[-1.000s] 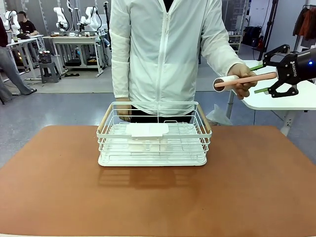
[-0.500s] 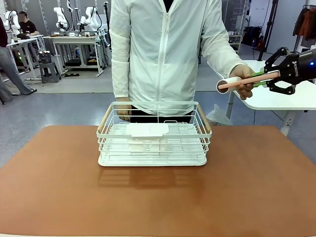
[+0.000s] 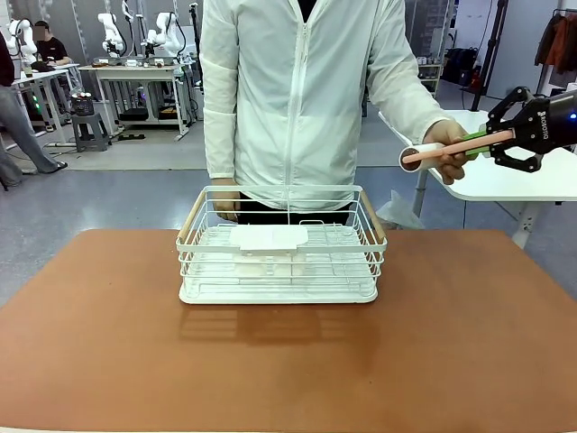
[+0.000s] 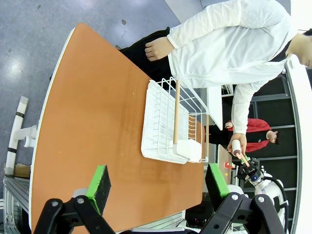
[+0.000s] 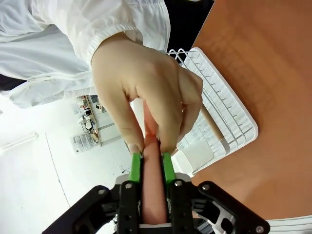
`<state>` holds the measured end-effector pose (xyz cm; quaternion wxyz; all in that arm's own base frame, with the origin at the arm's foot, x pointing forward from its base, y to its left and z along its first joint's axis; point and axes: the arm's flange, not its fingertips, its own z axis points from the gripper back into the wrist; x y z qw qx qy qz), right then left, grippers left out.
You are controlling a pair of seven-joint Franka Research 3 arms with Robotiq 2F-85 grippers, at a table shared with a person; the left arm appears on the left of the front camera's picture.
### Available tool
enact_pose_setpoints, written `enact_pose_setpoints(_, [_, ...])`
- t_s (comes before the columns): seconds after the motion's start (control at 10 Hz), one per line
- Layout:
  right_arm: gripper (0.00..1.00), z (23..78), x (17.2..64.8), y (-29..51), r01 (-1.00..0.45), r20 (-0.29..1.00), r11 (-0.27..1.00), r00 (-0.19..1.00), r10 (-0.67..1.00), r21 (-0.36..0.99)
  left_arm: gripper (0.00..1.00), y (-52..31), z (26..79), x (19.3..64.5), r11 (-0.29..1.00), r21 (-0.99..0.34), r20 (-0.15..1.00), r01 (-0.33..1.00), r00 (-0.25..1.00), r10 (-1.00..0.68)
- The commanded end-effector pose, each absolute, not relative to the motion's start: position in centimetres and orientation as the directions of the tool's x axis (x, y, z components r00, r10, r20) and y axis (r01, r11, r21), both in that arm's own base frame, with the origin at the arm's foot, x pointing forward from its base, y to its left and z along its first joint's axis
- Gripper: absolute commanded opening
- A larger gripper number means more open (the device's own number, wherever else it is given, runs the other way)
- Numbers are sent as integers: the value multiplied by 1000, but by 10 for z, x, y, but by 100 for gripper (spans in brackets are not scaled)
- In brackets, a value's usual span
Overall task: Clean the table.
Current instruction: Pick up the Lint Roller when the human hands it over, then clean the table with the Lint Roller when the human lifts the Dish drying rack.
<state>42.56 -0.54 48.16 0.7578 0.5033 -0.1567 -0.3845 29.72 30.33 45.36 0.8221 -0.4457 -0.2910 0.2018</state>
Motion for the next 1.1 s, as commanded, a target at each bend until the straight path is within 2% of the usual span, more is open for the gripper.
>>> enact_pose_setpoints(0.0, [1, 483, 426, -4, 426, -153, 196, 657, -739, 884, 100, 305, 455, 295, 516, -855, 314, -46, 746, 587])
enact_pose_setpoints(1.0, [1, 483, 426, -4, 426, -153, 196, 657, -739, 884, 100, 305, 455, 295, 516, -855, 314, -46, 746, 587])
